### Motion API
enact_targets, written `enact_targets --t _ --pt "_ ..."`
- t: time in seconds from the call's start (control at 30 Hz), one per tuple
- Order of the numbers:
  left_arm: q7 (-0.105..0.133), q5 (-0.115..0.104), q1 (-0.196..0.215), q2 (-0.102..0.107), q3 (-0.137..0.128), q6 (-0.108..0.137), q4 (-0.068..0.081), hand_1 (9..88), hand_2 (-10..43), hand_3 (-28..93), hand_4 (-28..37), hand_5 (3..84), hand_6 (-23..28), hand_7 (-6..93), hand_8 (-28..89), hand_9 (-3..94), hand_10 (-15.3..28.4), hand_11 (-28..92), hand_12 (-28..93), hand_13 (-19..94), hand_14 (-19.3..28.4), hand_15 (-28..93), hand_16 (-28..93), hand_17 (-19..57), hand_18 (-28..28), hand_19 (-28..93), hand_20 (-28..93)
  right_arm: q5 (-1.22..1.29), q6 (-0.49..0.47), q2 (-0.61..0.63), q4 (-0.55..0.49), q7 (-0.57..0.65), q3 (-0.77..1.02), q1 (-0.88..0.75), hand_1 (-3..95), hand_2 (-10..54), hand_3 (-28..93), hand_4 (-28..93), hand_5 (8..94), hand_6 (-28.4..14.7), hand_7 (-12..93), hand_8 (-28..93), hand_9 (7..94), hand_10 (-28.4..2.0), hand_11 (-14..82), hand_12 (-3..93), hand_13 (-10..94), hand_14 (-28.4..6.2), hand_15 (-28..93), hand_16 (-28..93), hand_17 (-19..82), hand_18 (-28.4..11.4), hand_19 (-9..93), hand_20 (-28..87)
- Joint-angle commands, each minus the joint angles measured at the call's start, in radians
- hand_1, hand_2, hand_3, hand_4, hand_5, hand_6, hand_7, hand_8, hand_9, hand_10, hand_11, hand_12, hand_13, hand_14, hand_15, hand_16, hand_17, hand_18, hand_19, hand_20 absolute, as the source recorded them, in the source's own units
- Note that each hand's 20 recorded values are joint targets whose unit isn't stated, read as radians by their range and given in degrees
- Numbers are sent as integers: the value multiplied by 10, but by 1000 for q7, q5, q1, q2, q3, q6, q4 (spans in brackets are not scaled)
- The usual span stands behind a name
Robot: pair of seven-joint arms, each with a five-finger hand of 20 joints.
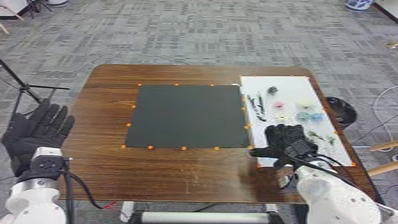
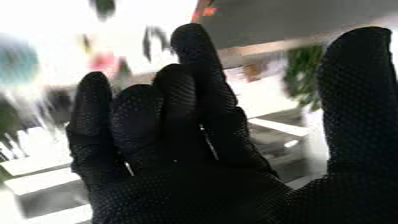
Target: Arrange flowers
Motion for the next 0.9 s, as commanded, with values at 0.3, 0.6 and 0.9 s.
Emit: enact_targets --t 0.3,0.6,0.9 --pt "12 -2 37 -3 -6 4 -17 228 132 785 -283 453 109 113 -79 347 172 232 106 249 161 309 -50 -65 152 388 104 -114 -194 58 66 74 -194 355 262 -95 634 -198 558 -111 479 -130 529 -244 600 592 479 -270 778 540 197 -284 717 518" --pt "11 -3 42 -5 0 9 -21 229 133 785 -283 455 109 115 -80 349 171 235 106 251 160 312 -50 -66 153 390 105 -75 -249 29 89 109 -187 337 271 -95 619 -196 651 -97 361 -83 602 -224 590 590 546 -255 771 550 237 -284 733 539" --pt "7 -2 39 -4 5 6 -21 229 135 783 -283 454 109 116 -79 349 171 236 107 252 161 314 -52 -66 154 389 104 -40 -300 13 106 131 -198 311 276 -95 613 -194 698 -84 333 -63 638 -214 583 585 576 -249 767 548 252 -284 738 543"
